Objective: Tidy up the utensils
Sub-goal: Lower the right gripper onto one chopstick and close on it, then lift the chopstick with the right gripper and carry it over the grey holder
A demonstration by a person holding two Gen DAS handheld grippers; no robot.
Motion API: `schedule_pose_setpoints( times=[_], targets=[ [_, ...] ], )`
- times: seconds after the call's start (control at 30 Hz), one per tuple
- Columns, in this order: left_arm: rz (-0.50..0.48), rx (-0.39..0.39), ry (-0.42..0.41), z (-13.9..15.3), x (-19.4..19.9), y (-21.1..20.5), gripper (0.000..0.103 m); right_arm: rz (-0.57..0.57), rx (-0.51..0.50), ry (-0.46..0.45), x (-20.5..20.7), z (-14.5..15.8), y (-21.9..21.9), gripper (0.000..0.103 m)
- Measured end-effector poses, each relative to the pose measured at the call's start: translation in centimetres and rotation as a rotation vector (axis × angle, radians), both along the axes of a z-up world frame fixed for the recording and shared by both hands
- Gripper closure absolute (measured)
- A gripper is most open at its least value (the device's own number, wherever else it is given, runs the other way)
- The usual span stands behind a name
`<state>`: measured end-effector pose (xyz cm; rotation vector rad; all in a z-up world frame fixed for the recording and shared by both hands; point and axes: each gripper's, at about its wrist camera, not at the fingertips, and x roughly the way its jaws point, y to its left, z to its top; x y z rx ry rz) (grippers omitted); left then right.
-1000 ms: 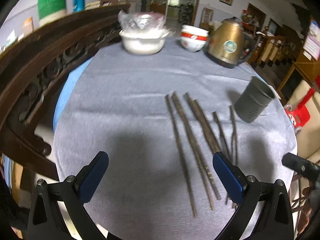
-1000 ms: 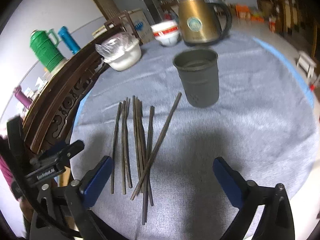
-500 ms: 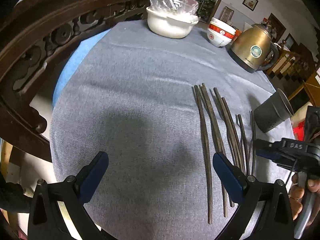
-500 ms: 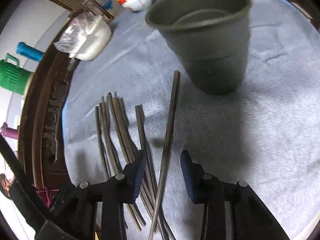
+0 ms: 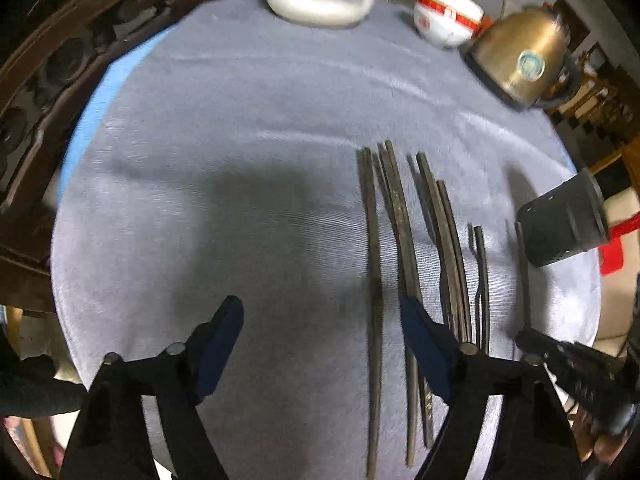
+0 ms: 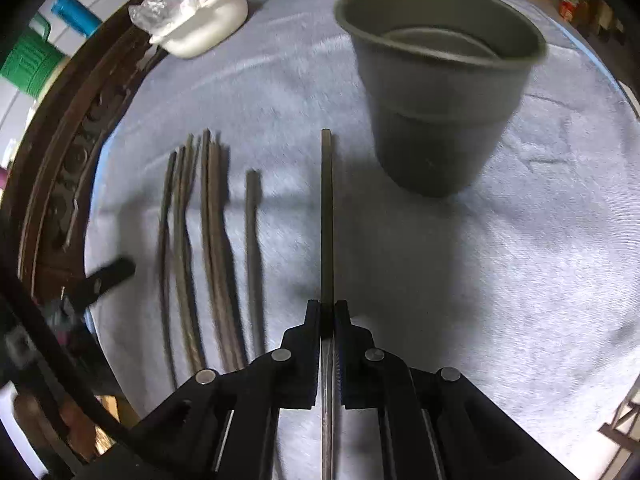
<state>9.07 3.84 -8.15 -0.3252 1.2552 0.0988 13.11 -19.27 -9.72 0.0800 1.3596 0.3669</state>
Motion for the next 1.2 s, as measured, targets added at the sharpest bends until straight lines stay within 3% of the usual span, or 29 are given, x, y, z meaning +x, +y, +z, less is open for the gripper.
schedule_pose_setpoints(
  times=[0.07, 0.1, 0.2, 0.23, 0.27, 0.37, 0.4, 0.43, 0.47, 0.5, 0.57, 0.63, 0.67, 0.7, 0.77, 0.9, 1.03, 1.1, 1.2],
  targets=[
    [-0.020, 0.015, 0.060, -0.8, 1.1, -0.8, 0.044, 0.005, -0.006, 0.014, -0.1, -0.4, -0.7, 0.096],
    [-0.028, 0.028, 0.082, -1.1, 1.5, -1.1, 0.045, 0.007, -0.018, 0.017, -0.1, -0.6, -1.0, 0.096],
    [-0.072, 0.072, 0.102, -1.0, 2.2, -2.0, 0.065, 0.031, -0.021, 0.044, 0.5, -0.9, -1.1, 0.093],
    [-0.086, 0.064, 0.119, -1.0, 2.3, -2.1, 0.081, 0.034, -0.026, 0.052, 0.8, -0.9, -1.0, 0.093],
    [-0.092, 0.070, 0.138, -1.1, 2.4, -2.1, 0.087, 0.043, -0.037, 0.057, 1.0, -0.9, -0.9, 0.092],
    [-0.120, 0.059, 0.174, -1.2, 2.6, -1.9, 0.087, 0.063, -0.086, 0.047, 1.7, -0.5, -0.5, 0.077],
    [-0.123, 0.059, 0.183, -1.2, 2.8, -1.8, 0.087, 0.063, -0.091, 0.043, 2.2, -0.4, -0.3, 0.067],
    [-0.123, 0.056, 0.193, -1.4, 2.9, -1.5, 0.086, 0.063, -0.095, 0.037, 2.4, -0.2, -0.2, 0.049],
    [-0.124, 0.054, 0.198, -1.5, 3.1, -1.3, 0.085, 0.061, -0.101, 0.027, 2.7, -0.2, -0.1, 0.042],
    [-0.128, 0.060, 0.203, -1.4, 3.6, -1.2, 0.085, 0.060, -0.103, 0.019, 3.1, -0.3, 0.3, 0.041],
    [-0.155, 0.087, 0.205, -1.5, 4.2, -1.5, 0.085, 0.066, -0.111, 0.017, 3.4, -0.8, 0.9, 0.044],
    [-0.189, 0.111, 0.206, -1.5, 4.6, -1.9, 0.087, 0.095, -0.165, -0.018, 3.5, -0.5, 1.7, 0.078],
    [-0.205, 0.108, 0.202, -1.6, 4.9, -2.0, 0.097, 0.105, -0.174, -0.018, 3.7, -0.6, 2.0, 0.083],
    [-0.213, 0.096, 0.203, -1.8, 5.5, -2.1, 0.097, 0.117, -0.181, -0.017, 3.9, -0.7, 2.2, 0.091],
    [-0.201, 0.046, 0.198, -1.9, 5.8, -1.3, 0.098, 0.128, -0.187, -0.013, 4.1, -0.8, 2.3, 0.095],
    [-0.141, -0.036, 0.075, -0.3, 4.3, 0.9, 0.098, 0.132, -0.118, -0.042, 3.1, -0.1, 1.4, 0.097],
    [-0.047, -0.086, -0.159, 3.3, 2.2, 2.8, 0.098, 0.082, -0.007, -0.145, 1.2, 2.5, 0.7, 0.097],
    [-0.003, -0.118, -0.290, 5.1, 1.2, 3.3, 0.098, 0.047, 0.039, -0.249, -0.2, 4.9, -0.1, 0.097],
    [0.042, -0.093, -0.471, 6.8, 0.4, 3.2, 0.098, -0.042, 0.090, -0.461, -2.1, 8.2, -1.6, 0.097]
  ],
)
